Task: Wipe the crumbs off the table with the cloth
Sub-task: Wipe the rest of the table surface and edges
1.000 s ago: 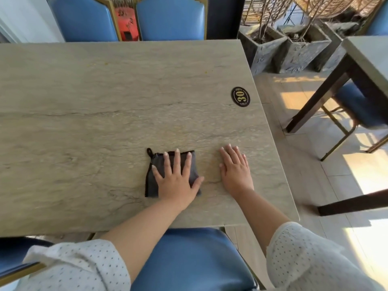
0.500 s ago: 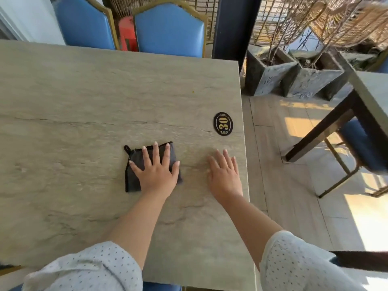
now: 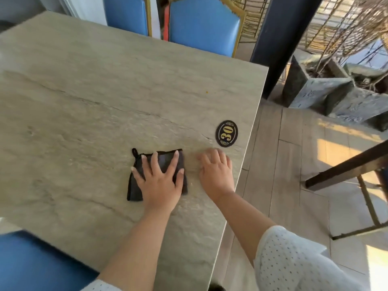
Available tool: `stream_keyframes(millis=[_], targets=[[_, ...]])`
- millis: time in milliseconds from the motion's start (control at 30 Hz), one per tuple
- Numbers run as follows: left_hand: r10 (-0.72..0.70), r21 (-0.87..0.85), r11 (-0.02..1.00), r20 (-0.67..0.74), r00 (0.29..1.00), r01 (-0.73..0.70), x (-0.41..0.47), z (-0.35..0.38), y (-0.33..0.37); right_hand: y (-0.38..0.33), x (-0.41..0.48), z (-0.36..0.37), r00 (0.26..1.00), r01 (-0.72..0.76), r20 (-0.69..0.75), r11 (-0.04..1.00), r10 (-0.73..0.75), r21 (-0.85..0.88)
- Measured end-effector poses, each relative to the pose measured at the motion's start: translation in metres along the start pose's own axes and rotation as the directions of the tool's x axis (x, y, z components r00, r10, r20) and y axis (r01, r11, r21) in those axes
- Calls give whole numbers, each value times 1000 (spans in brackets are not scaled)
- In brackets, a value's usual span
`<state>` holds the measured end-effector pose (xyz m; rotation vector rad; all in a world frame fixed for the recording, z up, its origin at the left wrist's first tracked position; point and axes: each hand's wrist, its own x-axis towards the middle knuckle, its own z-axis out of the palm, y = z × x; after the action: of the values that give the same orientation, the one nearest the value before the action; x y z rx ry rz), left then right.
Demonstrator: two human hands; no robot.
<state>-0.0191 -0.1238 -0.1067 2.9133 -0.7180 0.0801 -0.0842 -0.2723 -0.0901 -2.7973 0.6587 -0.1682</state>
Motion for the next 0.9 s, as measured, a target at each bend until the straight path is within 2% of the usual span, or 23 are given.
stream_keyframes(millis=[100,267,400,500,567,667,733,800,900], targets=[[-94,29,995,37,995,93,25,4,1,7,26,3,999,-7,39,1000,7,7],[-174,77,983,105,979,166,84,6,-2,26,80,1,996,-3,93,1000,4,-8],[-190,56,981,113,975,185,144,9,9,39,112,0,999,23,32,1000,-24,14],[-147,41,989,159,976,142,176,10,29,45,119,1,1000,25,-9,1000,-25,2],[-59,41,998,162,985,53,176,11,40,47,126,-1,1000,5,-30,1000,-4,15],[85,27,996,71,994,-87,155,14,45,49,142,-6,997,-22,-75,994,30,104],[109,1,994,-14,994,-109,146,13,43,51,153,-8,997,-21,-70,989,31,143],[39,4,999,-39,998,-39,143,11,43,54,161,-8,997,-13,-69,986,25,167],[-89,11,996,12,996,89,145,14,50,60,172,-9,995,-21,-92,979,41,205]])
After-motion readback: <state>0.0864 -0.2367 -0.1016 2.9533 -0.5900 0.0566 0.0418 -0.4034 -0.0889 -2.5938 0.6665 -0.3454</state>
